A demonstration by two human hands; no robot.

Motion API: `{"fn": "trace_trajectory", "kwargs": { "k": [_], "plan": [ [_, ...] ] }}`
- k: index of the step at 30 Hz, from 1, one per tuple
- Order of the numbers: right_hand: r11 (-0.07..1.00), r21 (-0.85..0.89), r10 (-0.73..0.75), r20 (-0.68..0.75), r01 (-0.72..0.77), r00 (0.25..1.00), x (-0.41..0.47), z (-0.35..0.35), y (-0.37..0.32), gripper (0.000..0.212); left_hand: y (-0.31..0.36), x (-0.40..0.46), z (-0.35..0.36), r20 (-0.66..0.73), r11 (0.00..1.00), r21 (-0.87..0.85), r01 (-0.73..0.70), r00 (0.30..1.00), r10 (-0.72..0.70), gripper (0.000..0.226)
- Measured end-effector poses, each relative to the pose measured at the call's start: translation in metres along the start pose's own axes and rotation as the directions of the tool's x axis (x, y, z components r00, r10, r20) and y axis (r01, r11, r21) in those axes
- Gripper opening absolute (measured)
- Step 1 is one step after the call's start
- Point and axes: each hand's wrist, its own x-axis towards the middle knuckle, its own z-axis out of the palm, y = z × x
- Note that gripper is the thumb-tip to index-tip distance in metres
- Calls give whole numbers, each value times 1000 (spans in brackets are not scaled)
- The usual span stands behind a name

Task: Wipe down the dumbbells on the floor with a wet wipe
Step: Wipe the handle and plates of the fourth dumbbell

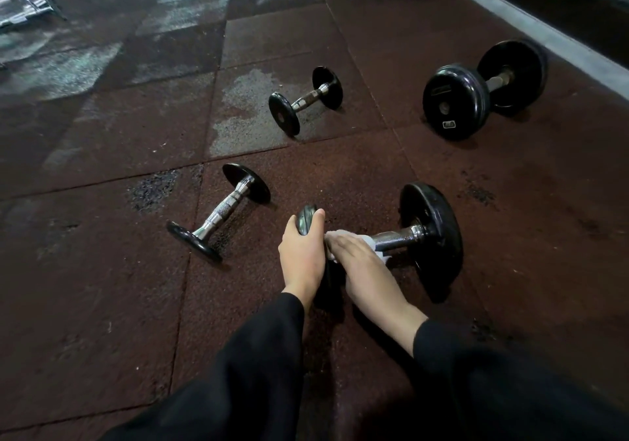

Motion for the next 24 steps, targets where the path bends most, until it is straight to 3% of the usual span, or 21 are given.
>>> {"fn": "trace_trajectory", "kwargs": {
  "k": [3,8,11,14,17,20,21,23,24],
  "plan": [
    [984,-157,-88,3,87,996,-30,7,14,57,-2,0,0,-4,1000,7,-13,1000,13,29],
    [912,-359,-201,29,198,979,-36,20,23,49,-1,1,0,-1,1000,11,-3,1000,3,27],
    [845,-504,-216,-14,179,976,-39,14,33,46,-2,0,1,2,1000,2,-5,1000,5,26],
    [831,-554,-130,-125,40,984,-42,-3,35,49,-1,0,1,-1,1000,13,-6,1000,6,32],
    [790,-611,5,-73,-49,997,-23,-10,28,43,-2,3,1,10,999,10,39,999,-40,50],
    [736,-651,142,-120,-186,983,6,-26,16,41,-3,5,1,18,998,22,51,999,-52,59],
    [675,-702,209,-112,-226,971,11,-35,12,43,-3,4,1,25,998,24,56,998,-56,61],
    [540,-829,240,-18,-149,971,17,-38,20,40,-1,-1,0,47,998,22,67,997,-68,72],
    [537,-840,227,60,-74,972,15,-37,28,40,0,-3,0,56,997,-1,74,996,-74,82]
  ]
}}
